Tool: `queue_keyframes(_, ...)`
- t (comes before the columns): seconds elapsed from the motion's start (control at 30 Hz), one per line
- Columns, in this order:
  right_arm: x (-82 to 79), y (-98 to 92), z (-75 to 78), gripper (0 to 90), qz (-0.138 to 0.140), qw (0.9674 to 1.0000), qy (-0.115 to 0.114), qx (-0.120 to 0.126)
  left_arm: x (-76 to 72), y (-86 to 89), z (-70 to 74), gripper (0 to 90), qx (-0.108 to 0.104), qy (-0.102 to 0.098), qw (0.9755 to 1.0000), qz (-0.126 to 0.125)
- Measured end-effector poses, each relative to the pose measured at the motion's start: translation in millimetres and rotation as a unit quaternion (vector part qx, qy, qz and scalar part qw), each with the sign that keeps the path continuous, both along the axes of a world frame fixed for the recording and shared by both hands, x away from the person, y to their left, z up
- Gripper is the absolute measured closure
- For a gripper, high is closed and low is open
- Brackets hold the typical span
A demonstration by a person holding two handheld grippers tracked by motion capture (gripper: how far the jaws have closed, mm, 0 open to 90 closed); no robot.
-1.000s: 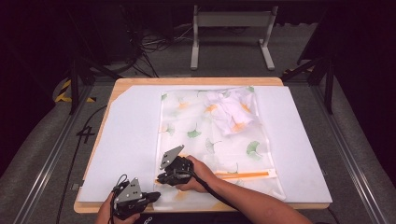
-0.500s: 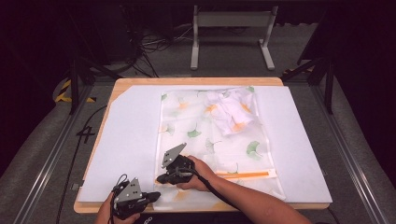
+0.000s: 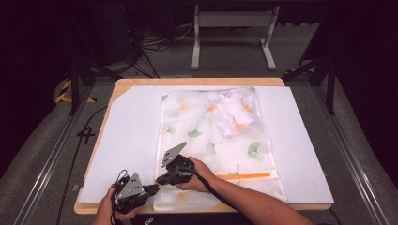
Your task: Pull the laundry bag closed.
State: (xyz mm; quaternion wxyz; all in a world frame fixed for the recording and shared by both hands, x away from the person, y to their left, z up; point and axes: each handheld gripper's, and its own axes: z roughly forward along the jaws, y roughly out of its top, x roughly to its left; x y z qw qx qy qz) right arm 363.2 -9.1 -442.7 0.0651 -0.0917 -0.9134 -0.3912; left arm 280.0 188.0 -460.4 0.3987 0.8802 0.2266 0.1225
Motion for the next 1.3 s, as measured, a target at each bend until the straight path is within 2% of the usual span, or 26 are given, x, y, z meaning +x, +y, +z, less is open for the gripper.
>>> queue_keyframes(0.1,0.3,0.0,-0.2,90.0,-0.003,1.0,-0.001,-0.005,1.6,0.2,-0.7,87.2,0.001,-0.002,1.0,-0.005)
queue_keyframes(0.2,0.0,-1.1,-0.9,90.0,-0.006,0.9999,-0.006,-0.012,2.7,3.1,-2.3,90.0,-0.011,0.008,0.9999,-0.001)
queue_keyframes(0.5,-5.3,-8.3,-2.3,90.0,-0.017,0.9995,-0.018,-0.019,2.8,2.2,-2.0,90.0,-0.011,0.014,0.9998,0.005)
queue_keyframes(0.97,-8.7,-15.3,0.2,90.0,-0.017,0.9992,-0.027,-0.023,3.4,3.1,-2.7,90.0,-0.016,0.019,0.9997,0.005)
queue_keyframes(1.3,-9.9,-27.0,3.1,90.0,-0.02,0.9987,-0.036,-0.03,4.0,3.3,-2.6,90.0,-0.017,0.022,0.9996,0.005)
